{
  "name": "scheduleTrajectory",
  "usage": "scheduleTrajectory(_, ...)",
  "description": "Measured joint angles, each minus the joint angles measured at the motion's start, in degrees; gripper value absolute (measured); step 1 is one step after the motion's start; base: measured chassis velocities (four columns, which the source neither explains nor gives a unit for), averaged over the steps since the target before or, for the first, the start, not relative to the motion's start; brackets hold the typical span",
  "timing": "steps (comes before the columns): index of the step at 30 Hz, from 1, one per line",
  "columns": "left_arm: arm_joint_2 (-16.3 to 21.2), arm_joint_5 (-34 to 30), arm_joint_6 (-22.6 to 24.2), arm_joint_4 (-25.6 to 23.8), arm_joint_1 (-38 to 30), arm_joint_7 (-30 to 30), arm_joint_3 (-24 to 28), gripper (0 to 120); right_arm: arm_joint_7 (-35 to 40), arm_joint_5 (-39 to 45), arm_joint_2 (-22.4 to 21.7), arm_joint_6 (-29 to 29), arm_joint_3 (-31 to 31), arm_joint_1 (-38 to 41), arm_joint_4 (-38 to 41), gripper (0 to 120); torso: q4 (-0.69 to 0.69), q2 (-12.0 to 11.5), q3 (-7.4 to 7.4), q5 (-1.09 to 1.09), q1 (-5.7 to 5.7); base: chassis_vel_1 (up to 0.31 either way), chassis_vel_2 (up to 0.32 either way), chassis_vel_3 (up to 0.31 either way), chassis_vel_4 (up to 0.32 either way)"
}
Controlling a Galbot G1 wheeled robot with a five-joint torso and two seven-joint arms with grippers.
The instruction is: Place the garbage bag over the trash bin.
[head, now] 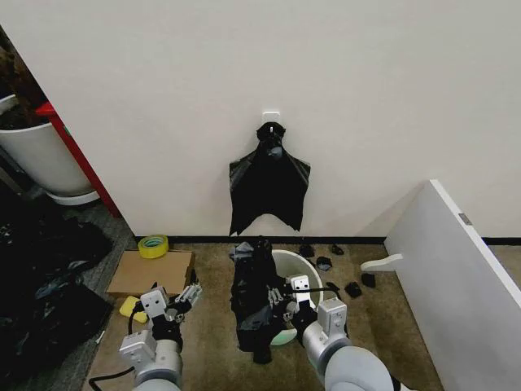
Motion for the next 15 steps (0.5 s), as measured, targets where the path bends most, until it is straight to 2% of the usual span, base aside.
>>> scheduleTrajectory(1, 0.1, -0.1, 0.0, 0.1, -0.1, 0.0, 0.0, 100, 0.6, 0.2, 0.2, 0.0, 0.3, -0.2, -0.5, 0, 0.0, 0.0, 0.0, 0.0, 0.0, 0.0, 0.0, 0.0, 0.0)
scheduleTrajectory(8, 0.6, -0.4, 0.1, 1.3, -0.7, 0.1, 0.5, 100, 3.6, 0.4, 0.7, 1.9, 2.0, -1.6, -3.1, 0, 0.0, 0.0, 0.0, 0.0, 0.0, 0.0, 0.0, 0.0, 0.0)
scheduleTrajectory(15, 2.5, -3.5, 1.5, 4.5, -2.7, 2.3, 2.2, 100, 6.3, 2.4, 3.2, 6.1, 4.5, -2.2, -7.2, 0, 0.0, 0.0, 0.0, 0.0, 0.0, 0.0, 0.0, 0.0, 0.0)
